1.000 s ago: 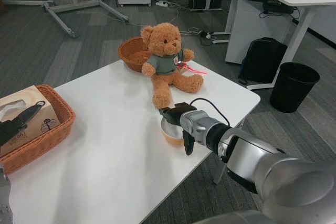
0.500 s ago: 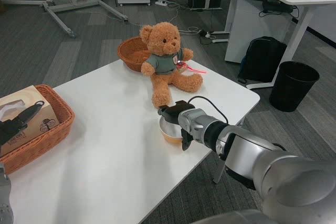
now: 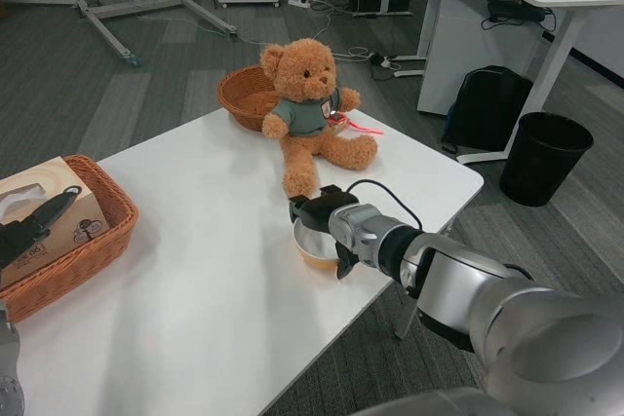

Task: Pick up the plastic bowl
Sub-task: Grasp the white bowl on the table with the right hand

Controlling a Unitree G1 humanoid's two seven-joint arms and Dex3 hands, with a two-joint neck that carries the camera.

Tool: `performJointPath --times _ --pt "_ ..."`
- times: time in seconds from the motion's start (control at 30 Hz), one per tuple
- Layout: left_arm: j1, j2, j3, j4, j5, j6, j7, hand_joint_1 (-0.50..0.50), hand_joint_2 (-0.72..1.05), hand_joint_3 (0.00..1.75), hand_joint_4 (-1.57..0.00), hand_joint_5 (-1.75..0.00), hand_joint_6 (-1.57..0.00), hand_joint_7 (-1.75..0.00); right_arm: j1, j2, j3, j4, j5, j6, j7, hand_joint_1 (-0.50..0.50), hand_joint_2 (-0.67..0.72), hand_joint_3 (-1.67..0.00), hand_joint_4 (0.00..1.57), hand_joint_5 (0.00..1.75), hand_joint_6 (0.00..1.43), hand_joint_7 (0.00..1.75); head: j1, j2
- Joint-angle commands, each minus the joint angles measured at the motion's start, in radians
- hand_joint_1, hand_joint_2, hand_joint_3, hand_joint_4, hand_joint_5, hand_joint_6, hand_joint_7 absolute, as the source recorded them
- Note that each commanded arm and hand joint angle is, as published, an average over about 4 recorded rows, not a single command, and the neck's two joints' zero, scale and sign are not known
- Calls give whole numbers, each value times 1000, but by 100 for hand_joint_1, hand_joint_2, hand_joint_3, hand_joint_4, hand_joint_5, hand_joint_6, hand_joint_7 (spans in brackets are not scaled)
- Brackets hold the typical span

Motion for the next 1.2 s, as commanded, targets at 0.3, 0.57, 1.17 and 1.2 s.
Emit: performJointPath --times 0.3,0.57,1.17,1.2 --pt "13 6 0 3 -2 -9 1 -50 43 0 0 0 0 0 58 -24 -80 -67 7 -80 -9 -46 -60 -159 69 165 91 168 6 -6" --pt "13 6 -1 4 -8 -8 1 -50 43 0 0 0 0 0 124 -66 -167 -232 5 -109 20 -46 -60 -159 69 165 94 168 11 -4" --pt "11 7 -34 20 -18 -9 1 -50 34 0 0 0 0 0 232 -163 -267 -639 16 -131 166 -46 -60 -159 70 165 106 168 64 124" --pt "8 7 -42 24 -21 -9 1 -50 34 0 0 0 0 0 233 -165 -267 -652 19 -131 172 -46 -60 -159 71 165 106 168 76 145"
